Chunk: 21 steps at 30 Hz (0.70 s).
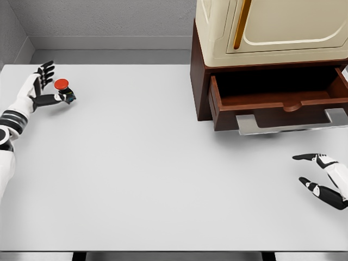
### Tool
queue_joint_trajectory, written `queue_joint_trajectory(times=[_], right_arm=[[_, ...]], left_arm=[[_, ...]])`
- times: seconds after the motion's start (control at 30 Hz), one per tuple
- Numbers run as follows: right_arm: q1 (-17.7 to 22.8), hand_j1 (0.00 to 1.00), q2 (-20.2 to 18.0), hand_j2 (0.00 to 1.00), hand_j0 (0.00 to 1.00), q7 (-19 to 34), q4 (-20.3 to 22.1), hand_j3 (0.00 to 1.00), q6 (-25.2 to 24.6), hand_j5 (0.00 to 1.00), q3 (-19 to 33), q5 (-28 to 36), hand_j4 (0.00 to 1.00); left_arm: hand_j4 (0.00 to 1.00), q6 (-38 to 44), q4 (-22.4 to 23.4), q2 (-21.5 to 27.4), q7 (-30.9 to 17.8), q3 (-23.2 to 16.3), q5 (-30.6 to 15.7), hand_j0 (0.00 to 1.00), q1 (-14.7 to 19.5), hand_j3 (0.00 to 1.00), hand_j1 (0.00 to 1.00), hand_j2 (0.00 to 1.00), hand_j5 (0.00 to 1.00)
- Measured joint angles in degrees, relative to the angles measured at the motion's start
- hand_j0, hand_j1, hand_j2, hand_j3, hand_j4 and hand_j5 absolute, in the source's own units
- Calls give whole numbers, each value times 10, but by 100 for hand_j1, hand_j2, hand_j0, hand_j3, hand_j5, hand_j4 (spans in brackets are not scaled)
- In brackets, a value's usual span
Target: Put the switch into the drawer with left arm, and close the drawer with right arm
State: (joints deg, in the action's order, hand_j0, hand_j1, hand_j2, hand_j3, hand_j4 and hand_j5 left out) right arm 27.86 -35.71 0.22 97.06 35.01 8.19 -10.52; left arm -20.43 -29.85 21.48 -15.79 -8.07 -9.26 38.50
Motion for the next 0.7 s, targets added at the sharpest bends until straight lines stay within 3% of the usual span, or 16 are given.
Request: queue_joint_trajectory(times=[0.27,0.4,0.43,0.7], right_arm=[[14,66,14,66,66,1,2,66,0,66,1,17,66],[10,65,15,65,65,1,3,65,0,65,6,19,65],[7,65,15,65,65,1,3,65,0,65,6,20,65],[-7,64,39,64,64,2,4,64,0,64,2,24,64]], left_arm=[[97,-50,0,0,0,-1,6,97,-10,97,97,97,97],[94,-72,1,1,1,-3,10,94,-14,94,94,94,94],[88,-78,1,1,1,-4,11,88,-14,88,88,88,88],[88,-109,6,0,14,-4,48,88,-26,88,88,88,88]])
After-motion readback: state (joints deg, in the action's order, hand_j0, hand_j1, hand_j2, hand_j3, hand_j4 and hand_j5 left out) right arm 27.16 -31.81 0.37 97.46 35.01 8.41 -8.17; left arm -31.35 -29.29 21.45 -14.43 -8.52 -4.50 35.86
